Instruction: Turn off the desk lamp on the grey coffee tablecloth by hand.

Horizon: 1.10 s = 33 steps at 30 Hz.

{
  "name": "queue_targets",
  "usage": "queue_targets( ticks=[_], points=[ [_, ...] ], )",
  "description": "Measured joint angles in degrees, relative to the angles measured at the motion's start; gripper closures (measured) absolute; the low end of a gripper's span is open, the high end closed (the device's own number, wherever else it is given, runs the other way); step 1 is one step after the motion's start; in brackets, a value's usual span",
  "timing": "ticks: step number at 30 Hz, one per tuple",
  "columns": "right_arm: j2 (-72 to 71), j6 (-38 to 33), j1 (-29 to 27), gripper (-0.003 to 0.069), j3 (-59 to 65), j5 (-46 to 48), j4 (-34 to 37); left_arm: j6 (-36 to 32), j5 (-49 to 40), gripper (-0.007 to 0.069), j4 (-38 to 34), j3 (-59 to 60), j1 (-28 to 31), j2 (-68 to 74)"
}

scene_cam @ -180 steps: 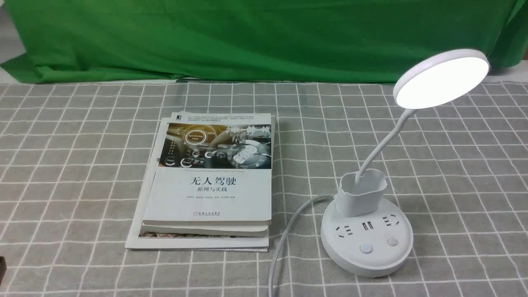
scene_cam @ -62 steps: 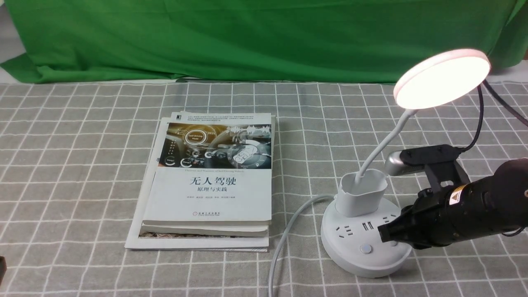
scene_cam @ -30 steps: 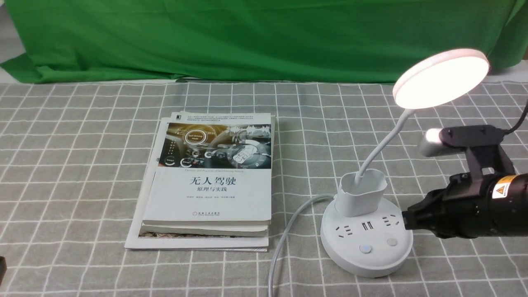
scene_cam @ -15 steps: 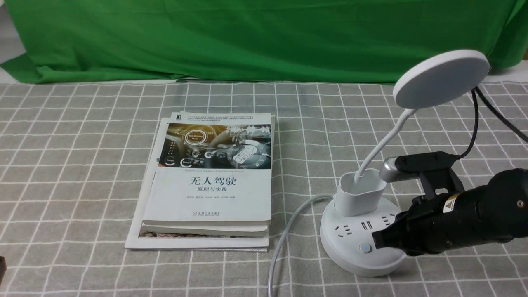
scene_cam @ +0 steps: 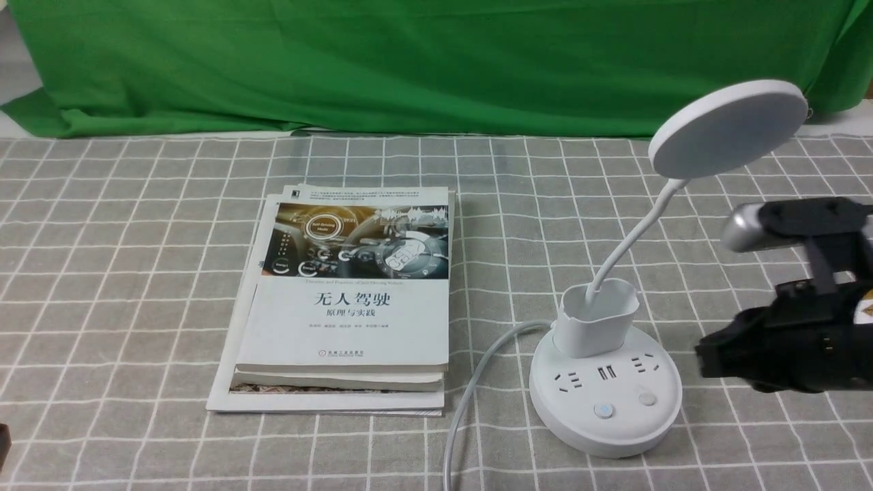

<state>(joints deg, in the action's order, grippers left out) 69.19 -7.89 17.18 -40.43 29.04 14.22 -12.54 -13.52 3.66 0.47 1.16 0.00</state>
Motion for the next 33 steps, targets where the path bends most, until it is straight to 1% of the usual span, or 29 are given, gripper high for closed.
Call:
queue_targets(
  ticks=[2,4,5,8,9,13,14,16,18,24,33],
  points=[
    [-6.84,0.95,-4.19,0.0613,1.32,0.72,-1.3,0.0,0.0,0.0604,0.0,0.0,0.0,0.0],
    [-9.92,1.01,-5.42,0.0614,2.33,-0.12,-1.52,0.0,0.0,0.0604,0.0,0.0,0.0,-0.02],
    [-14.68,1.01,-6.35,0.0615,4.39,-1.81,-1.65,0.0,0.0,0.0604,0.0,0.0,0.0,-0.02],
    [-27.21,0.32,-6.64,0.0617,11.76,-6.7,-1.59,0.0,0.0,0.0604,0.0,0.0,0.0,0.0],
    [-28.1,0.2,-6.64,0.0617,12.31,-6.98,-1.58,0.0,0.0,0.0604,0.0,0.0,0.0,-0.02],
    [-47.14,0.2,-6.64,0.0617,25.2,-12.77,-1.67,0.0,0.0,0.0604,0.0,0.0,0.0,-0.02],
    [-48.53,0.2,-6.64,0.0617,26.11,-14.01,-1.67,0.0,0.0,0.0604,0.0,0.0,0.0,-0.02],
    [-55.65,0.25,-6.64,0.0617,29.68,-17.79,-1.67,0.0,0.0,0.0604,0.0,0.0,0.0,0.0],
    [-60.28,0.8,-6.64,0.0617,30.58,-19.5,-1.67,0.0,0.0,0.0604,0.0,0.0,0.0,0.0],
    [-66.82,1.13,-6.64,0.0616,30.81,-20.79,-1.67,0.0,0.0,0.0604,0.0,0.0,0.0,-0.02],
    [-66.96,1.15,-6.64,0.0613,30.86,-20.92,-1.67,0.0,0.0,0.0604,0.0,0.0,0.0,-0.02]
  ],
)
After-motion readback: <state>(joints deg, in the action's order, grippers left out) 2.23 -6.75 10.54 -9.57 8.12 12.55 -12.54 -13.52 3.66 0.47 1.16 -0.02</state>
